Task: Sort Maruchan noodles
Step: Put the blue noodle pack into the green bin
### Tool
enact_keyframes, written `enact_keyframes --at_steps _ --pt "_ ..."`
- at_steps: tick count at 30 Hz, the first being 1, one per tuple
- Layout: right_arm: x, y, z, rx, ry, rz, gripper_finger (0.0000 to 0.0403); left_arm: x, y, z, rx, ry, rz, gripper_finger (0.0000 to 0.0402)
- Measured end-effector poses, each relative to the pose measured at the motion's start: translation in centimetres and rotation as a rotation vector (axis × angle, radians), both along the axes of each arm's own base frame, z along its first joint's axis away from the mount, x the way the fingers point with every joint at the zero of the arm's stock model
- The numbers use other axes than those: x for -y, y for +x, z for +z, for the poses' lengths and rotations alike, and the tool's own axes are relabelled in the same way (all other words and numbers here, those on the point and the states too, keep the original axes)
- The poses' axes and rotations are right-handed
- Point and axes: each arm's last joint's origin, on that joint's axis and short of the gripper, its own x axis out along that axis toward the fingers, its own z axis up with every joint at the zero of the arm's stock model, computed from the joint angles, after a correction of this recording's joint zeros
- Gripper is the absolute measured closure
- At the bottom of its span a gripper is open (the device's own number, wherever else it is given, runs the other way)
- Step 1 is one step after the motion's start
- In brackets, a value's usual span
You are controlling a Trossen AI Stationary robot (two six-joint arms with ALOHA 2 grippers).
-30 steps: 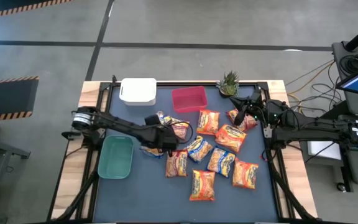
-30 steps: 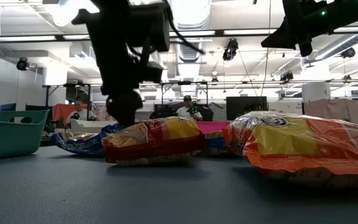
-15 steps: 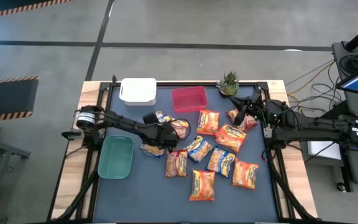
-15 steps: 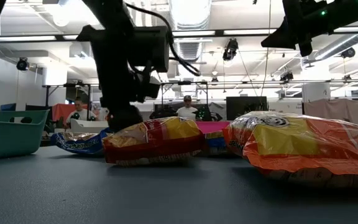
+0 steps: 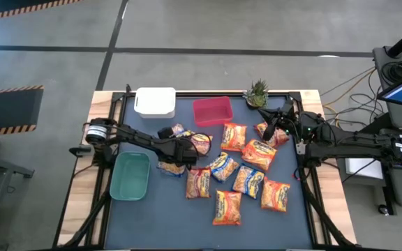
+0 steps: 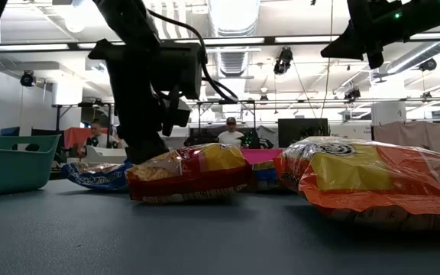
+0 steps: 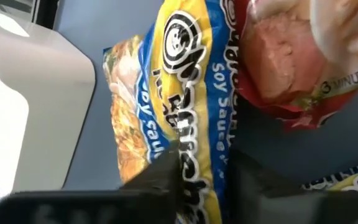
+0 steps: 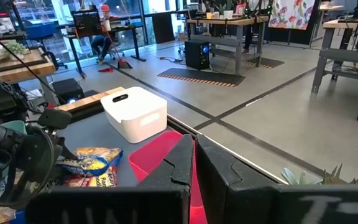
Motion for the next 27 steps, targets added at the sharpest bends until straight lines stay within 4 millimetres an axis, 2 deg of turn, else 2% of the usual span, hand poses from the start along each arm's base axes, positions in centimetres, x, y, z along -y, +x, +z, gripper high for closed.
enact_keyframes --at_steps 2,9,15,20,23,27 --pt "0.0 0.0 0.0 -0.001 -0.001 0.0 0.0394 0.0 0.0 0.2 0.001 0.002 -0.002 0.0377" --pt "0.0 0.0 0.0 -0.002 -0.003 0.001 0.0394 0.2 0.9 2.5 0.008 0.003 -0.009 0.0368" --pt "0.0 0.0 0.0 -0.006 -0.009 0.001 0.0394 0.4 1.6 6.5 0.047 0.036 -0.057 0.0382" --pt "0.0 0.0 0.0 -0.007 -0.009 0.001 0.0394 1.2 1.2 10.7 0.111 0.018 -0.163 0.0382" --pt "0.0 0.0 0.0 -0.007 -0.009 0.001 0.0394 2.4 0.3 13.8 0.146 -0.099 -0.29 0.0382" --pt "0.0 0.0 0.0 -0.006 -0.009 0.001 0.0394 3.3 -2.2 18.0 0.182 -0.438 -0.303 0.0382"
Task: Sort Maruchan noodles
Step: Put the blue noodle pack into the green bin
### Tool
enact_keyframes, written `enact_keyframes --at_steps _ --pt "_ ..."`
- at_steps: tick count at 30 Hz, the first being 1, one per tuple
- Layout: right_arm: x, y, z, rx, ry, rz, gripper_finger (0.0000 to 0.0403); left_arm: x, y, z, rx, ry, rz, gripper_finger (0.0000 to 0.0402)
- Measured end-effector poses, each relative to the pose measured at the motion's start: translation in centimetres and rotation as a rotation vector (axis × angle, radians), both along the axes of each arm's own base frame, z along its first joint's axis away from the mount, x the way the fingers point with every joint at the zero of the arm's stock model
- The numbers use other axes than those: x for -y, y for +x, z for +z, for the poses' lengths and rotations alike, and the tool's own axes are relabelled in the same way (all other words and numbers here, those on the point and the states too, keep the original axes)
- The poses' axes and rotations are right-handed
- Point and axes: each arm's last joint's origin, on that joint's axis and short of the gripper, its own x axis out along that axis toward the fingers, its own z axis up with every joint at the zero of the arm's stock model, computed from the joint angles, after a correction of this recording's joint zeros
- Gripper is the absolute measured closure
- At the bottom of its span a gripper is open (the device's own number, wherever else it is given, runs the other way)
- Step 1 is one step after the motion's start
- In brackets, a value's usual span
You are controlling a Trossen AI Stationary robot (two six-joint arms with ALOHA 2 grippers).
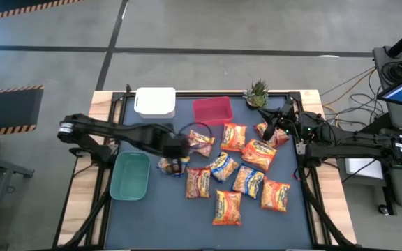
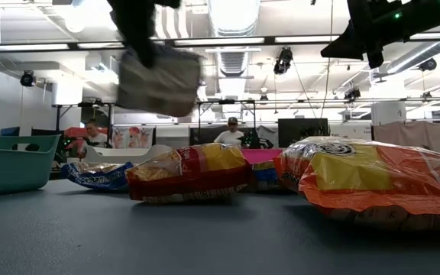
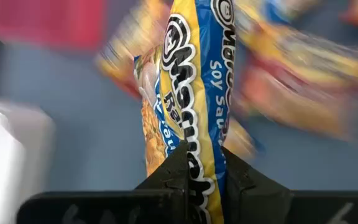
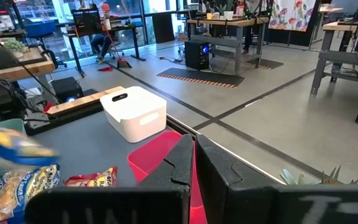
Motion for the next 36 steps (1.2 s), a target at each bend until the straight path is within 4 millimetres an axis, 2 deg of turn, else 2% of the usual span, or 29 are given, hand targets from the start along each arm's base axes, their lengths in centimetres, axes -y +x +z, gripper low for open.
enact_keyframes --at_steps 2,5,10,13,21,27,36 --pt "0.0 0.0 0.0 0.0 0.0 0.0 0.0394 0.2 -1.7 1.7 -0.051 -0.116 0.025 0.0382" --pt "0.0 0.0 0.0 0.0 0.0 0.0 0.0394 0.9 -4.4 3.6 -0.122 -0.178 0.02 0.0382" --pt "0.0 0.0 0.0 0.001 0.0 0.0 0.0394 2.1 -8.1 4.6 -0.17 -0.183 -0.077 0.0382" --pt "0.0 0.0 0.0 0.002 0.0 0.0 0.0394 2.2 -9.8 3.8 -0.175 -0.154 -0.128 0.0382" --pt "0.0 0.0 0.0 0.004 0.003 0.0 0.0394 1.3 -13.6 -1.0 -0.329 -0.166 -0.008 0.0382" --pt "0.0 0.0 0.0 0.004 0.001 0.0 0.0394 1.3 -14.2 -3.9 -0.417 -0.212 -0.033 0.0382" --pt "0.0 0.0 0.1 0.007 0.0 0.0 0.0394 1.6 -13.1 -5.8 -0.409 -0.202 -0.046 0.037"
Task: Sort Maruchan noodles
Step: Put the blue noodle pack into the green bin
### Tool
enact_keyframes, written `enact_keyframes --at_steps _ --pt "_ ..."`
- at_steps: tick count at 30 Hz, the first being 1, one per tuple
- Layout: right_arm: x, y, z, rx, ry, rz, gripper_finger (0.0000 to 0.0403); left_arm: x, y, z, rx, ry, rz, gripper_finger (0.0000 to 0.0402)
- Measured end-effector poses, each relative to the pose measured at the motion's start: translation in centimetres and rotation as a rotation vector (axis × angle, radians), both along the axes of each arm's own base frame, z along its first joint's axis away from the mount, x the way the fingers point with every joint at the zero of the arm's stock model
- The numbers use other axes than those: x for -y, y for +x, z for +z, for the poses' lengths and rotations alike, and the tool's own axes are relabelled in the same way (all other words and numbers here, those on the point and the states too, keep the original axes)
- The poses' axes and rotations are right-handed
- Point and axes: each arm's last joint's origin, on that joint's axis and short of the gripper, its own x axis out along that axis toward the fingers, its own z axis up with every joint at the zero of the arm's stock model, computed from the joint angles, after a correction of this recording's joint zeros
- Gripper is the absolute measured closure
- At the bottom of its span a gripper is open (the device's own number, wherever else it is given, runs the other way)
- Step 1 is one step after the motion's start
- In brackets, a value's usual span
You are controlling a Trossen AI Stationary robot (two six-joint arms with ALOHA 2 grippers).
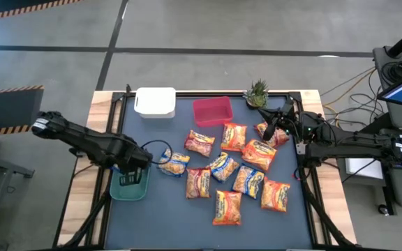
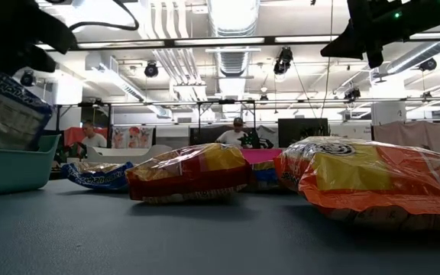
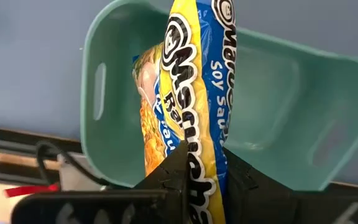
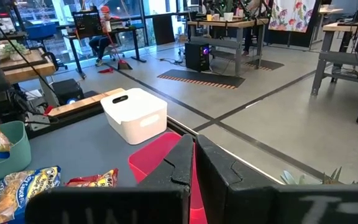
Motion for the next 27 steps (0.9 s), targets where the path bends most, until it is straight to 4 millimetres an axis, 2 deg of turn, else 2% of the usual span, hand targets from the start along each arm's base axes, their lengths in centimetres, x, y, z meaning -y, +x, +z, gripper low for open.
enact_keyframes --at_steps 9,19,27 --pt "0.0 0.0 0.0 0.001 0.0 0.0 0.0394 0.3 1.2 -1.3 -0.067 0.029 -0.152 0.0366" --pt "0.0 0.0 0.0 0.001 0.0 0.0 0.0394 0.2 2.1 -2.4 -0.112 0.136 -0.183 0.0363" --pt "0.0 0.0 0.0 0.001 -0.001 0.0 0.0394 0.2 2.1 -2.6 -0.147 0.173 -0.168 0.0326"
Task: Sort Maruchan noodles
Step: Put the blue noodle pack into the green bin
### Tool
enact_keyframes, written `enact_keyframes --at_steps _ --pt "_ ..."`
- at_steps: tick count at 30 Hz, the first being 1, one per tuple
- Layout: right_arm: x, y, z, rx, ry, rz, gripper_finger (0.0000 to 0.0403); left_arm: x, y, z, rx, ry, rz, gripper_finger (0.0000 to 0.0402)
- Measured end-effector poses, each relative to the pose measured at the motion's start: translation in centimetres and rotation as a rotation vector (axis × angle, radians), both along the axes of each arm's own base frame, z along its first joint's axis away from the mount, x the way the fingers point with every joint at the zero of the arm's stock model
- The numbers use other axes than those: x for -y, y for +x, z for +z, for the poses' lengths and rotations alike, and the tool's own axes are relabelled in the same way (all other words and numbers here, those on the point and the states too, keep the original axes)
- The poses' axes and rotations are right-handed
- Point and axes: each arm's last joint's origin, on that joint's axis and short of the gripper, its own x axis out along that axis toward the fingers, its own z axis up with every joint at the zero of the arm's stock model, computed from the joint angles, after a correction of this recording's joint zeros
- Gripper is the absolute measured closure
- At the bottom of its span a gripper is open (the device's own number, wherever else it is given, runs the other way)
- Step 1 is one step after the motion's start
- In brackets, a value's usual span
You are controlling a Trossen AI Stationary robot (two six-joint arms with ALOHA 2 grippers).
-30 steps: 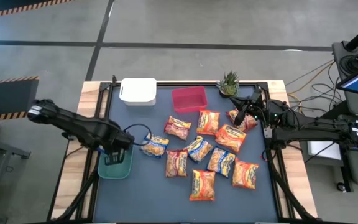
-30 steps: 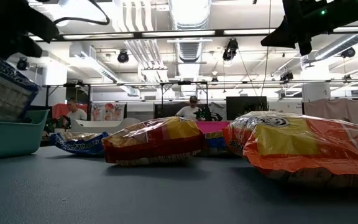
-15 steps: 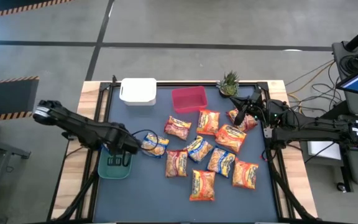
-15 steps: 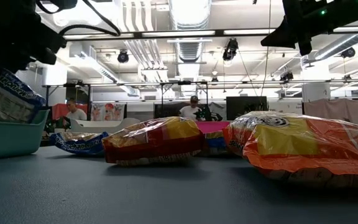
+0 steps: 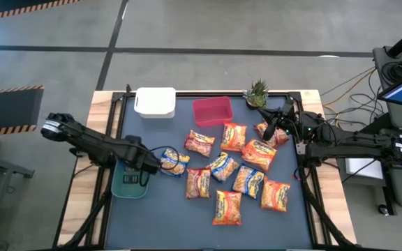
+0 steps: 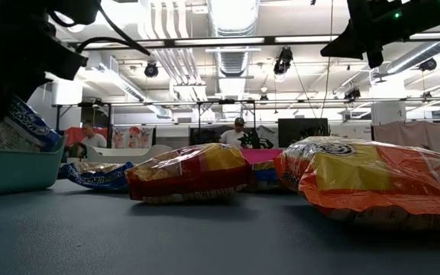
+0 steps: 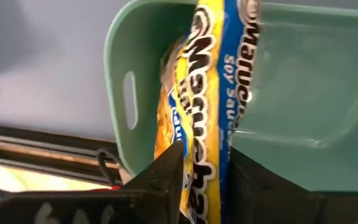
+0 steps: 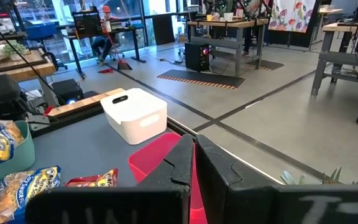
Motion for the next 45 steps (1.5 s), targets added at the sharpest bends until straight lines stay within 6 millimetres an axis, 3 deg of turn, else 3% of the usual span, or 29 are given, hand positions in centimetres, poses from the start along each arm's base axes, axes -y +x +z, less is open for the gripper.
enact_keyframes --at_steps 7,18,21,27,36,45 --pt "0.0 0.0 0.0 0.0 0.0 0.0 0.0394 -0.5 -0.9 0.4 -0.065 0.097 0.036 0.0289" --pt "0.0 0.0 0.0 0.0 0.0 0.0 0.0394 -0.4 -0.6 1.1 -0.005 0.131 0.167 0.0286" --pt "0.0 0.0 0.0 0.0 -0.001 0.0 0.0394 -0.4 -0.5 1.4 0.008 0.131 0.179 0.0299" --pt "0.0 0.0 0.0 -0.002 -0.003 0.0 0.0394 -0.4 -0.5 2.6 0.103 0.094 0.295 0.0388" --pt "0.0 0.0 0.0 -0.001 -0.001 0.0 0.0394 -1.2 -2.9 6.5 0.432 0.022 0.66 0.0394" --pt "0.0 0.0 0.0 0.0 0.0 0.0 0.0394 -1.7 -4.3 5.7 0.479 0.057 0.916 0.0394"
